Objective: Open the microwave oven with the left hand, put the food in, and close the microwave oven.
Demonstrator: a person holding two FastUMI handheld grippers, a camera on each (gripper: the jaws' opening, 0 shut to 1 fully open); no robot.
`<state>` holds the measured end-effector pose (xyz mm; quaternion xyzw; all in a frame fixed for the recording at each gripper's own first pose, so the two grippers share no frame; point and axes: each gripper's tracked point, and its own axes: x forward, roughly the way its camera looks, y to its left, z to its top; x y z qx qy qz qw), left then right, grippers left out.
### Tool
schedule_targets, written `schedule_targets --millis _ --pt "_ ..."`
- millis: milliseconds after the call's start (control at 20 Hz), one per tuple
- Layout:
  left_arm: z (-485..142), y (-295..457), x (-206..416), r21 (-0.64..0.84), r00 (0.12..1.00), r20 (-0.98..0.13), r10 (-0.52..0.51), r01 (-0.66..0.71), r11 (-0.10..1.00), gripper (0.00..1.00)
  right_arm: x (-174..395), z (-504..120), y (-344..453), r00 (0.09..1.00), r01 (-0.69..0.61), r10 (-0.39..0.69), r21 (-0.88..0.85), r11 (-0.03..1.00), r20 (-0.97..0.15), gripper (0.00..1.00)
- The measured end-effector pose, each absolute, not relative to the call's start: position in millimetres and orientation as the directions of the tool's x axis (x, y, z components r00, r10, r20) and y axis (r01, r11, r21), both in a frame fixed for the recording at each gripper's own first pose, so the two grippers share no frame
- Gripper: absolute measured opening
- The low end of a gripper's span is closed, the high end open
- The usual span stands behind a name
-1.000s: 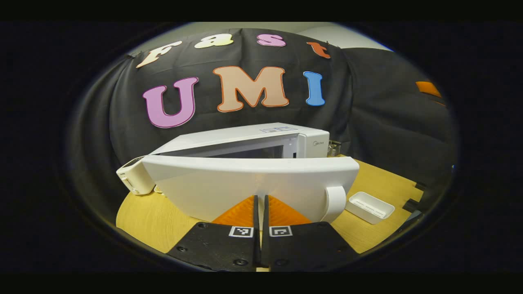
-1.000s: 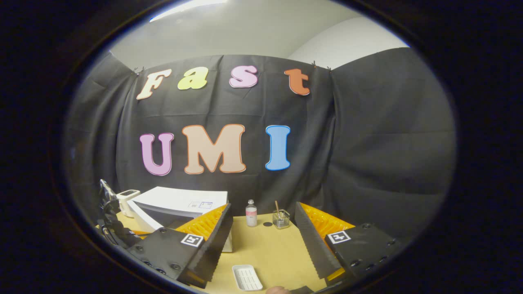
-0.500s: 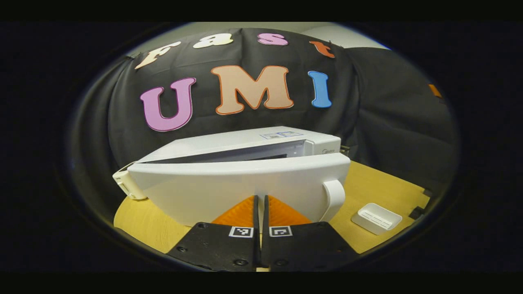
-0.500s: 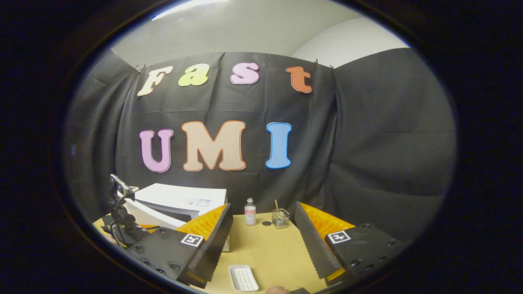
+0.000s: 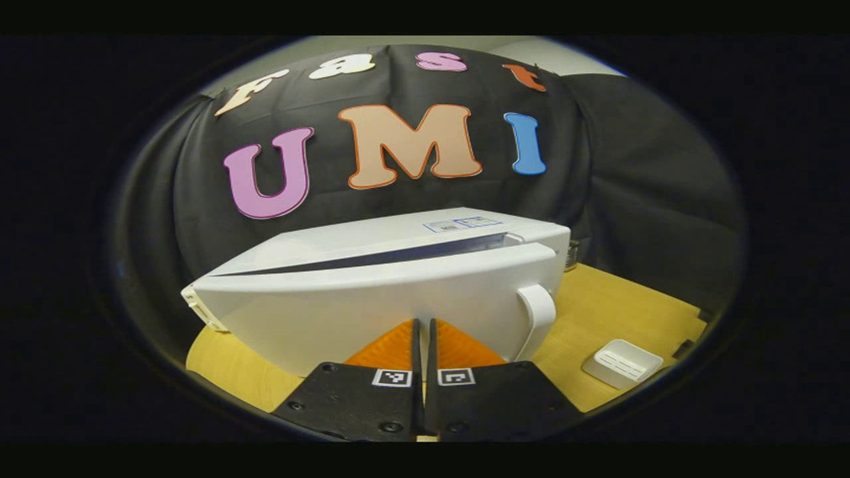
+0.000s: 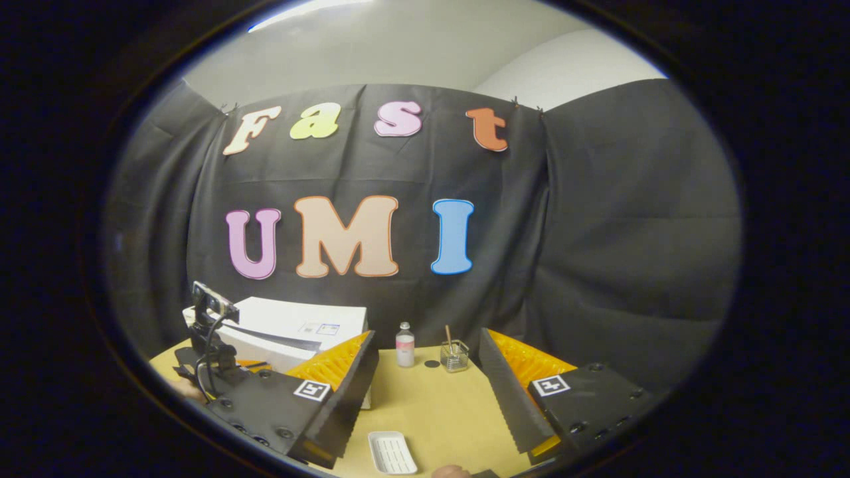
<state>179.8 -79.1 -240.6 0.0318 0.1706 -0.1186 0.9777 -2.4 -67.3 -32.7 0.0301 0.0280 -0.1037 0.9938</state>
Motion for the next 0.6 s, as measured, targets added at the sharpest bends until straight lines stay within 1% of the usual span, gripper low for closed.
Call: schedule_targets --millis 200,300,450,600 --pt "-237 -78 197 0.006 0.922 -0.329 -0.205 0.219 0.976 0.00 -3 -32 -74 0.975 0.218 -0.215 0.048 0.975 -0.062 0.87" --pt "-239 -82 195 -0.026 0.918 -0.337 -0.211 0.215 0.976 0.00 -3 -33 -78 0.973 0.225 -0.222 0.046 0.973 -0.065 0.87" --pt "-236 -86 199 -0.026 0.920 -0.331 -0.211 0.215 0.976 0.00 -5 -33 -82 0.972 0.231 -0.228 0.046 0.972 -0.063 0.87" --pt "-237 -106 203 -0.063 0.909 -0.323 -0.263 0.257 0.964 0.00 -5 -36 -88 0.970 0.236 -0.233 0.038 0.971 -0.067 0.87"
